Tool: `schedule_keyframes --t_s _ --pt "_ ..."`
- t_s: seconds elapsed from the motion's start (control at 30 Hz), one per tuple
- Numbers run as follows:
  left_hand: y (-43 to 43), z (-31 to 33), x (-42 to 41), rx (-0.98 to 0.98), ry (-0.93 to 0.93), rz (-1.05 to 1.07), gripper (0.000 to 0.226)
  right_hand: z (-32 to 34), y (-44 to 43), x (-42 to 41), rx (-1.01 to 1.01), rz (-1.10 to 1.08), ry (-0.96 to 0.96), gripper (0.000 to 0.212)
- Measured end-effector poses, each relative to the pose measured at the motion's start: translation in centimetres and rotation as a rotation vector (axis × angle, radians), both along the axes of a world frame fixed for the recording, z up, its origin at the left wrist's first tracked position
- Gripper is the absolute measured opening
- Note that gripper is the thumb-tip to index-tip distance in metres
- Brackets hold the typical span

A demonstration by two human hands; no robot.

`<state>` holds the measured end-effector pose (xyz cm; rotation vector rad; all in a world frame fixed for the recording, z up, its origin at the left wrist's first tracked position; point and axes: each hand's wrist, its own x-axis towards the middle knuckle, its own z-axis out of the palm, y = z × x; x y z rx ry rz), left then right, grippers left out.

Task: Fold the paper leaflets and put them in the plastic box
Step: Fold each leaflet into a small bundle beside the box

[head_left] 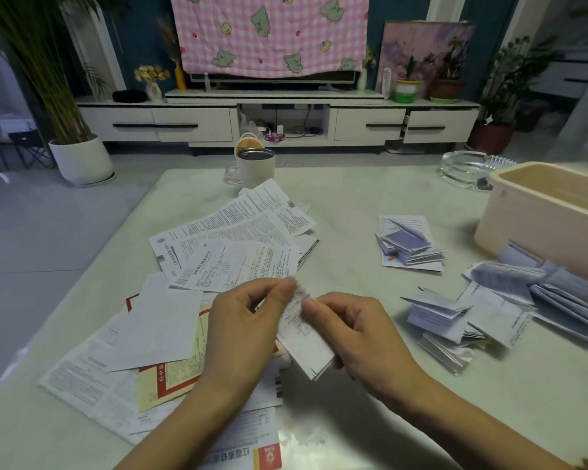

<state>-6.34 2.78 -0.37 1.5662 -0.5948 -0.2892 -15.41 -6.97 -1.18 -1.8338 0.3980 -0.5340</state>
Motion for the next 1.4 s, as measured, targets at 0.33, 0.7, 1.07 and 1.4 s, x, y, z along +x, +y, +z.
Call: schedule_keyframes --t_s 0.33,0.7,1.07,1.4 --pt "-1.2 1.1 0.3 -0.037 0.088 -0.041 0.014 5.6 -7.8 -2.4 -0.052 -0.361 -0.143 0.013" --pt "-2.0 0.0 -0.3 0.128 0.277 -0.109 0.022 -0.9 -20.8 1.3 -0.556 -0.508 0.783 0.021" --pt "-1.9 -0.1 0.9 0.204 0.309 -0.073 0.025 -0.7 -21.6 3.4 -0.800 -0.209 0.942 0.010" --pt "-1.8 0.4 1.9 0.209 0.350 -0.037 0.023 -1.6 -22.8 4.7 -0.673 -0.181 1.043 0.017"
